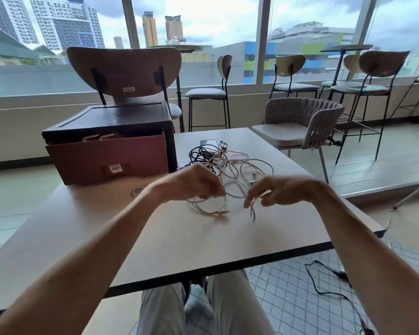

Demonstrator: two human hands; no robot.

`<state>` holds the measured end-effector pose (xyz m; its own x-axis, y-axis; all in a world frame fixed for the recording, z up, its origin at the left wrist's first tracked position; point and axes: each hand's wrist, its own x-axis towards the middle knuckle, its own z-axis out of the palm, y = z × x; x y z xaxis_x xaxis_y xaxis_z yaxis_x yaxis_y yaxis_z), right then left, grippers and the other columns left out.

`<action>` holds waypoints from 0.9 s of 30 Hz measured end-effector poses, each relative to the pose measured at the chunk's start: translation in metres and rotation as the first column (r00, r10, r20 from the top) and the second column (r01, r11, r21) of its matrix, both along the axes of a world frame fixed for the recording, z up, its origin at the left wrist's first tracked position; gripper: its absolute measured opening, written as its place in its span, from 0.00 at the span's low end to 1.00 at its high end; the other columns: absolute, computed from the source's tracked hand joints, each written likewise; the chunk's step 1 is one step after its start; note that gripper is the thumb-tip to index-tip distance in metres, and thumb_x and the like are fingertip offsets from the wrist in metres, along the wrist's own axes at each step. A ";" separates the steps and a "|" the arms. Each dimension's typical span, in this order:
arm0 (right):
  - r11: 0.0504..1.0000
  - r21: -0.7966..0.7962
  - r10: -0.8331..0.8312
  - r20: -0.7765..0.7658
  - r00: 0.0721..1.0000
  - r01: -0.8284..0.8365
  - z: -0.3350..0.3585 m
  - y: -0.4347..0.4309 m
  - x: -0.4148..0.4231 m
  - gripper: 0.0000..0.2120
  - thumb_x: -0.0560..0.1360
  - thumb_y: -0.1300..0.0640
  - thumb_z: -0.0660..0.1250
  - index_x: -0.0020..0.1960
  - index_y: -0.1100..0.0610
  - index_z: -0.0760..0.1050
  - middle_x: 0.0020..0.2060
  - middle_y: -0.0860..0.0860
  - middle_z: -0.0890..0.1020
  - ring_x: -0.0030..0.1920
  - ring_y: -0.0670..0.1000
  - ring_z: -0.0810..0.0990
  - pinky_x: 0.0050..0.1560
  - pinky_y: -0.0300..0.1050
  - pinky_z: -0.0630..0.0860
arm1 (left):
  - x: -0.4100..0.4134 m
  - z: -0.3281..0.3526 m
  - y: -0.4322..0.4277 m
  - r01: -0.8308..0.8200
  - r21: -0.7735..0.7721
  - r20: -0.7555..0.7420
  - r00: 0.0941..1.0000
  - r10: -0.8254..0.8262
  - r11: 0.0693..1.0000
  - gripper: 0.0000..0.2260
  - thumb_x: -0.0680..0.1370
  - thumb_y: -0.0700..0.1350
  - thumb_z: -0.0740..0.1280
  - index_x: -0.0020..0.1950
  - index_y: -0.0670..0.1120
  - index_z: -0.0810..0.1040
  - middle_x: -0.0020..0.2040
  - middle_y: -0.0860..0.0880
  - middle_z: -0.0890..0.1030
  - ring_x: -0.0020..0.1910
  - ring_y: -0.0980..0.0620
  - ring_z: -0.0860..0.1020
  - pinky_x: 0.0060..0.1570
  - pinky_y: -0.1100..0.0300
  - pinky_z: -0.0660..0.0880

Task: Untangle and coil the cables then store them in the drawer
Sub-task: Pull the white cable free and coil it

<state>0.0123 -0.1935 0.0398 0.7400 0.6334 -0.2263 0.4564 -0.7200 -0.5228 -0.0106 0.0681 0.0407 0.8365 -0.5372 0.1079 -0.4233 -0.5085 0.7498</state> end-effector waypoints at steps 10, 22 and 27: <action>0.735 0.678 -0.238 0.277 0.931 -0.013 0.077 0.027 0.015 0.07 0.76 0.69 0.69 0.53 0.69 0.79 0.40 0.57 0.84 0.39 0.47 0.85 0.44 0.38 0.81 | 0.028 0.080 0.000 -0.348 -0.608 0.045 0.882 0.469 0.713 0.05 0.79 0.42 0.70 0.48 0.40 0.83 0.38 0.48 0.83 0.31 0.58 0.78 0.36 0.65 0.77; 0.496 0.866 -0.456 0.326 0.828 -0.067 0.176 0.075 0.030 0.05 0.77 0.58 0.70 0.50 0.58 0.83 0.40 0.49 0.86 0.40 0.48 0.86 0.31 0.35 0.75 | 0.048 0.210 0.006 -0.132 -0.892 0.135 0.834 0.535 0.432 0.08 0.77 0.31 0.68 0.41 0.40 0.82 0.40 0.43 0.83 0.39 0.52 0.83 0.46 0.58 0.81; 0.687 0.718 -0.199 0.335 0.921 -0.112 0.150 0.099 0.045 0.13 0.81 0.56 0.65 0.61 0.61 0.79 0.49 0.51 0.85 0.39 0.49 0.86 0.33 0.40 0.78 | 0.054 0.226 -0.011 -0.147 -0.882 0.092 0.878 0.470 0.448 0.04 0.76 0.31 0.70 0.42 0.36 0.81 0.36 0.44 0.82 0.34 0.53 0.83 0.43 0.59 0.81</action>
